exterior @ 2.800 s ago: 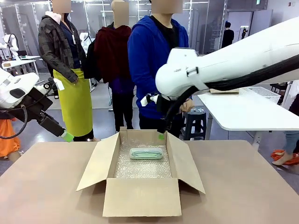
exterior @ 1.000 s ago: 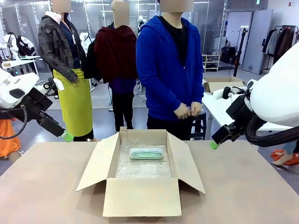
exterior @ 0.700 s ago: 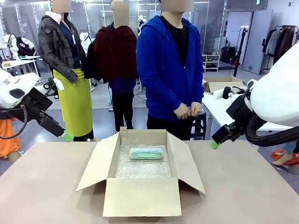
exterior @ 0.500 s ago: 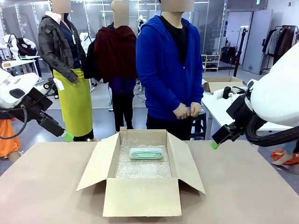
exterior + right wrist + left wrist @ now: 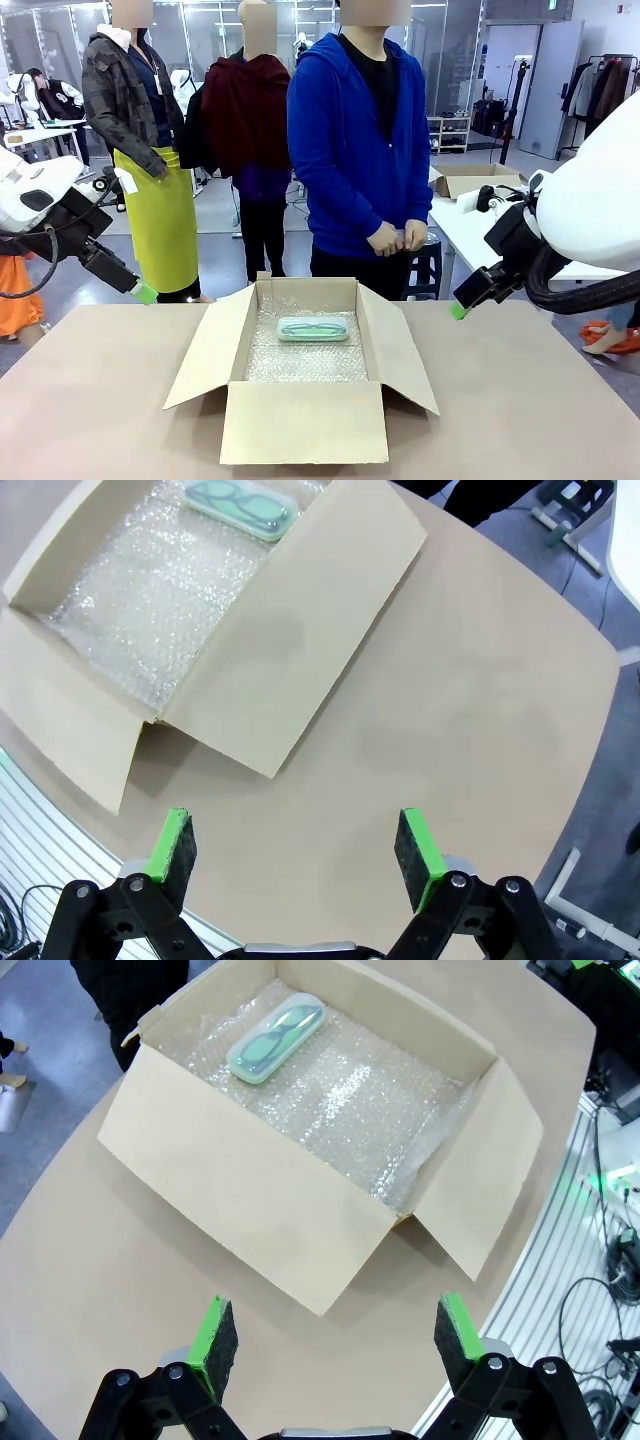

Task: Pack the glasses set securely to prepare it for shipping.
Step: Put the Glasses case from the right side of the table into the Package Box.

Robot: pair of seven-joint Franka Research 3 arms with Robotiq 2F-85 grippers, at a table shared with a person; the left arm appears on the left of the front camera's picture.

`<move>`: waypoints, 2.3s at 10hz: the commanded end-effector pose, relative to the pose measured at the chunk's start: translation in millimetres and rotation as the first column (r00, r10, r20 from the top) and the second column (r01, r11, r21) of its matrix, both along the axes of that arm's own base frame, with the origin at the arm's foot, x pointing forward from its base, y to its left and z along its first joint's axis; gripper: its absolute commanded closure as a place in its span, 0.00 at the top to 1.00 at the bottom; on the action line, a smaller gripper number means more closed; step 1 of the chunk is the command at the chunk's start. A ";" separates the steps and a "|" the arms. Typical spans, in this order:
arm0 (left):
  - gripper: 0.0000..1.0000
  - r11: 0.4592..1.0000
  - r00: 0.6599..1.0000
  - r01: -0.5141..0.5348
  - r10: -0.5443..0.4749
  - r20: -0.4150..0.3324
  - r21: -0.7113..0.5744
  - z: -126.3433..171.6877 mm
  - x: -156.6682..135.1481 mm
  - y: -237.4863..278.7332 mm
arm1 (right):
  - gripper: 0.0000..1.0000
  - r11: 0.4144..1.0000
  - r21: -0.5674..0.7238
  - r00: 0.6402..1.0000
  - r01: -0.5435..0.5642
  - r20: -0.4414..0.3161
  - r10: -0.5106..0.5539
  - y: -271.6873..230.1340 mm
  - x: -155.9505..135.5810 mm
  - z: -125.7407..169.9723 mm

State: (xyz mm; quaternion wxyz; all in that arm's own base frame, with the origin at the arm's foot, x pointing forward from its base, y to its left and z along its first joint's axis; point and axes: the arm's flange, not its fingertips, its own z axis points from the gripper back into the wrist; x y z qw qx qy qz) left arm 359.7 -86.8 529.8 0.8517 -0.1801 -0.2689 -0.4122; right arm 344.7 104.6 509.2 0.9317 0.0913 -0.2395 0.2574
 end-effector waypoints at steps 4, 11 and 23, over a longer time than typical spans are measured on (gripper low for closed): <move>1.00 1.000 1.000 0.022 -0.022 0.002 -0.008 1.2 0.3 3.1 | 1.00 1.000 0.001 1.000 0.005 0.012 -0.005 0.3 -2.3 -0.9; 1.00 1.000 1.000 0.022 -0.022 0.002 -0.008 1.2 0.3 3.1 | 1.00 1.000 0.001 1.000 0.005 0.012 -0.005 0.3 -2.3 -0.9; 1.00 1.000 1.000 0.022 -0.022 0.002 -0.008 1.2 0.3 3.1 | 1.00 1.000 0.001 1.000 0.005 0.012 -0.005 0.3 -2.3 -0.9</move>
